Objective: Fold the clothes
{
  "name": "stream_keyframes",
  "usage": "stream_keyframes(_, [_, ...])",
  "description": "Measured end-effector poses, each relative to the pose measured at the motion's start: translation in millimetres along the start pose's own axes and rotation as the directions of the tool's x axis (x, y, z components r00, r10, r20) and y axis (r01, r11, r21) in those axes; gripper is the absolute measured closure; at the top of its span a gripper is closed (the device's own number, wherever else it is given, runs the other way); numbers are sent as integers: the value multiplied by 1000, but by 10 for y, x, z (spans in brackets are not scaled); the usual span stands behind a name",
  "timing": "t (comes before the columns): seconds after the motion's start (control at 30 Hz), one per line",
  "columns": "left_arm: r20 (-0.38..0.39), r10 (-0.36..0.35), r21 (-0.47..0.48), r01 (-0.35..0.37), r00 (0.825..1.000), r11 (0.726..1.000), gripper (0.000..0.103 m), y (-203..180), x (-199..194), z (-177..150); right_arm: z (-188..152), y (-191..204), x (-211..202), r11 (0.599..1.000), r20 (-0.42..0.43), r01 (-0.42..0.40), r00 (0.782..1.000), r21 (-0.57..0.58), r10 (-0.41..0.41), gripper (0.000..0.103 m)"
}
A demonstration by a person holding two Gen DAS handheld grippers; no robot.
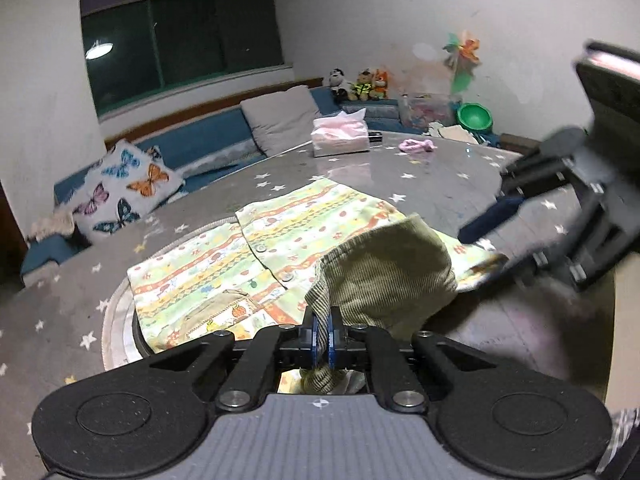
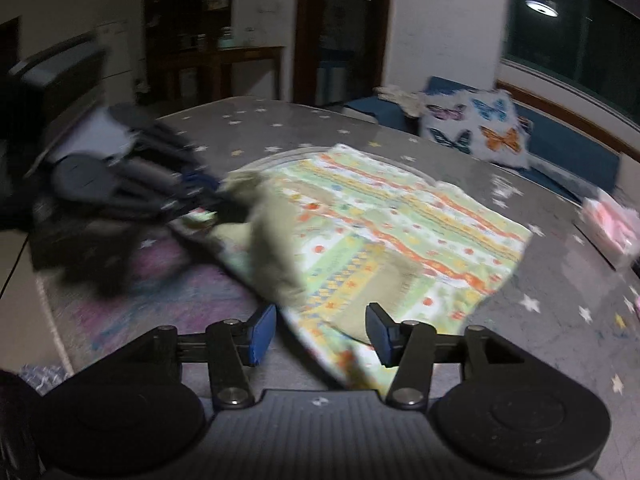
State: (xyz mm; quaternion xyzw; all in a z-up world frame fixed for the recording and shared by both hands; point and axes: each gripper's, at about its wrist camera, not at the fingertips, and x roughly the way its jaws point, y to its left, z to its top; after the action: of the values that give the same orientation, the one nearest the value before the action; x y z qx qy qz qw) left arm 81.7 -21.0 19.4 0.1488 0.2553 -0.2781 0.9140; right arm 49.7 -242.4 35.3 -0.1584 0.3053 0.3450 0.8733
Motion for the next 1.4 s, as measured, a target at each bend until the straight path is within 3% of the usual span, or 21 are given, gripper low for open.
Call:
stream_keyframes(0.1, [-3, -8, -16, 8, 1000, 1000, 98, 54, 5, 23, 1, 88, 120, 999, 4, -4, 1000, -43, 4, 47])
stream_keyframes(0.2, [-7, -9, -18, 9, 1000, 1000, 98, 89, -3, 35, 12, 132, 281, 998, -3, -2, 1000, -66, 2, 53])
stream_keyframes(0.33, [-5, -21, -22, 20, 1000, 1000, 97, 80, -43, -1, 60, 95, 439, 1000, -27, -14, 1000, -24, 13, 86])
stream_keyframes(0.43, [8, -4, -11, 4, 1000, 1000, 93, 47, -131, -47, 135, -35, 447, 997, -32, -44, 998, 69, 46, 92])
stream_keyframes(0.53, [22, 15, 2, -15, 1000, 1000, 86, 38, -257, -116, 192, -83, 400, 995, -17, -50, 999, 86, 51, 93])
stream_keyframes(0.6, [24, 35, 16, -35, 999, 999, 68, 22, -336, -180, 227, -103, 393, 994, -17, -53, 998, 97, 54, 93])
stream_keyframes(0.7, [14, 65, 46, -65, 998, 997, 62, -5, -406, -288, 265, -134, 397, 992, -12, -54, 998, 115, 56, 94])
stream_keyframes(1.0, [-34, 154, 221, -143, 987, 965, 61, -164, -382, -580, 355, -155, 412, 991, -8, -40, 999, 128, 41, 94])
stream_keyframes(1.17, [-16, 153, 275, -143, 988, 951, 56, -280, -376, -590, 400, -169, 399, 989, 3, -36, 999, 143, 35, 94])
stream_keyframes(1.33, [-15, 201, 303, -187, 980, 934, 53, -295, -279, -589, 433, -173, 371, 990, 18, -29, 999, 141, 27, 94])
stream_keyframes(1.37, [-20, 215, 311, -198, 976, 929, 58, -283, -256, -597, 433, -173, 363, 990, 20, -28, 999, 140, 25, 94])
stream_keyframes(1.4, [-25, 229, 319, -210, 973, 924, 71, -270, -233, -606, 428, -172, 353, 990, 23, -27, 999, 141, 24, 94])
